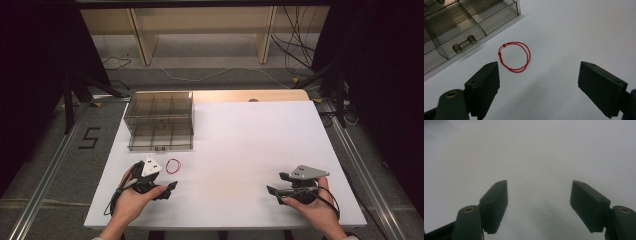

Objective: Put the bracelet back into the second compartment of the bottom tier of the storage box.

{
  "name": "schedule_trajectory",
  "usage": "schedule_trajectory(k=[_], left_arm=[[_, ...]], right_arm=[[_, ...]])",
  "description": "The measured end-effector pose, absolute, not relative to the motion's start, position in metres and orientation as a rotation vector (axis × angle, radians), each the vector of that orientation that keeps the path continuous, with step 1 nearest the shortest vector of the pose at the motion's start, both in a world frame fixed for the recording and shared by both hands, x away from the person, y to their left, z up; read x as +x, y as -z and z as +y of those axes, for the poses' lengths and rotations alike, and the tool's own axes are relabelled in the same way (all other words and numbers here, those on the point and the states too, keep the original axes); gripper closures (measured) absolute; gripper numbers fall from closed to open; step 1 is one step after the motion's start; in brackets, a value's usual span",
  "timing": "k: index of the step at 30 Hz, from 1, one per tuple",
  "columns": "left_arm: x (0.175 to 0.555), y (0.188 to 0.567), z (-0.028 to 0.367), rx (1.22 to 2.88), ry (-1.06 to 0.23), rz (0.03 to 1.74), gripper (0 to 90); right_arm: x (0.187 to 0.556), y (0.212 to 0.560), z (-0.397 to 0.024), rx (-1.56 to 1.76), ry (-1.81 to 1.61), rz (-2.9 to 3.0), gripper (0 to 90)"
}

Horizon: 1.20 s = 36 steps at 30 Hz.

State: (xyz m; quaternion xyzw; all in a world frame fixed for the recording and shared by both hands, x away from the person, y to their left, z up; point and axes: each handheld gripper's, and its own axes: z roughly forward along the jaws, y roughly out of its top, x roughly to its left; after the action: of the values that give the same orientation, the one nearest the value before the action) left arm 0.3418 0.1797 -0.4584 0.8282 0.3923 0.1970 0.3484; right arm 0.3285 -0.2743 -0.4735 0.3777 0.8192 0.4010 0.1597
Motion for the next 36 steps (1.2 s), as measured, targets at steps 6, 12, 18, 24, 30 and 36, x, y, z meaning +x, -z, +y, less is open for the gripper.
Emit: schedule_trajectory(k=[6, 12, 18, 24, 30, 36], left_arm=[[0.348, 0.459, 0.18, 2.143, -0.522, 1.053, 19.1], [0.357, 0.457, 0.183, 2.124, -0.552, 1.121, 24.8], [0.373, 0.459, 0.188, 2.113, -0.559, 1.201, 33.3], [0.387, 0.461, 0.187, 2.117, -0.556, 1.219, 41.2], [0.403, 0.469, 0.183, 2.134, -0.535, 1.248, 48.7], [0.412, 0.475, 0.178, 2.149, -0.519, 1.27, 55.2]], right_arm=[[0.328, 0.473, -0.274, 1.088, -1.141, 2.332, 31.1], [0.329, 0.473, -0.273, 1.09, -1.147, 2.332, 31.2], [0.329, 0.473, -0.274, 1.087, -1.148, 2.334, 31.3], [0.329, 0.473, -0.274, 1.087, -1.14, 2.334, 31.3], [0.329, 0.473, -0.273, 1.085, -1.138, 2.336, 31.4], [0.329, 0.473, -0.274, 1.079, -1.14, 2.336, 31.4]])
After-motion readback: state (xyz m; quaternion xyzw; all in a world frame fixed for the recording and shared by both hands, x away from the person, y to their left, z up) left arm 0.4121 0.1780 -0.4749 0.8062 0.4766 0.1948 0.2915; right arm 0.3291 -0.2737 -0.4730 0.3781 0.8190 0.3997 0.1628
